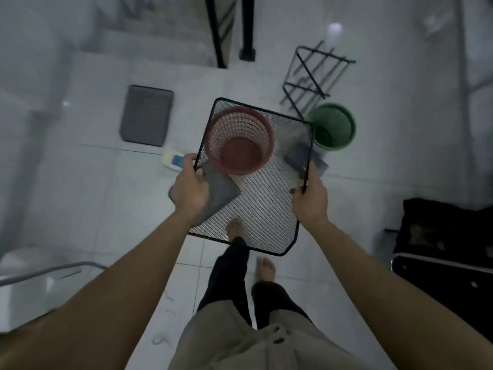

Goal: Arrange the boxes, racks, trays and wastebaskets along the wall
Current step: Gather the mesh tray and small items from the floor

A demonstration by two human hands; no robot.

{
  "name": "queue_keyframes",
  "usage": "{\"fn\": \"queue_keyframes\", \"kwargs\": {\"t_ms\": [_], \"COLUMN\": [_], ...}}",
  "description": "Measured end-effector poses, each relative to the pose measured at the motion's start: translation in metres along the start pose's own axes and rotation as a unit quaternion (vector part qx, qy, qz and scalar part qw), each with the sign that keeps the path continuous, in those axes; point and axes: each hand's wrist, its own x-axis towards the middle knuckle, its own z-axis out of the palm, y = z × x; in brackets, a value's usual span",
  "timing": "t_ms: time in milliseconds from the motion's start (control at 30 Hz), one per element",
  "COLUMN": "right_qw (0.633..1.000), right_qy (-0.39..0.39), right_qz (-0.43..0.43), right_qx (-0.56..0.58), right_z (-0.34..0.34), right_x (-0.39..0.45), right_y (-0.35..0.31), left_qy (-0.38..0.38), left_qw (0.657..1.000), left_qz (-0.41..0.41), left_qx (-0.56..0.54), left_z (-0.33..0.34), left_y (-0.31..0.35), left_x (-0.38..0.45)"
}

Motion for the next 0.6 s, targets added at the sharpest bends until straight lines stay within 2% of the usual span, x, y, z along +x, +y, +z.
{"fn": "queue_keyframes", "kwargs": {"t_ms": [167, 333, 467, 600], "right_qw": [0.989, 0.971, 0.932, 0.892], "right_qy": [-0.040, -0.092, -0.162, -0.240], "right_qz": [-0.142, -0.220, -0.324, -0.381], "right_qx": [0.011, -0.007, 0.028, 0.034], "right_z": [0.008, 0.022, 0.042, 0.068], "right_x": [-0.035, -0.086, -0.138, -0.193], "right_y": [-0.060, -0.130, -0.179, -0.225], "left_qy": [0.115, 0.222, 0.302, 0.372], "left_qw": [0.993, 0.973, 0.948, 0.917], "left_qz": [-0.012, -0.025, -0.052, -0.091], "left_qx": [-0.018, -0.053, -0.085, -0.109], "left_z": [-0.088, -0.177, -0.243, -0.292], "left_y": [-0.014, -0.038, -0.069, -0.111], "left_x": [-0.053, -0.118, -0.177, -0.234]}}
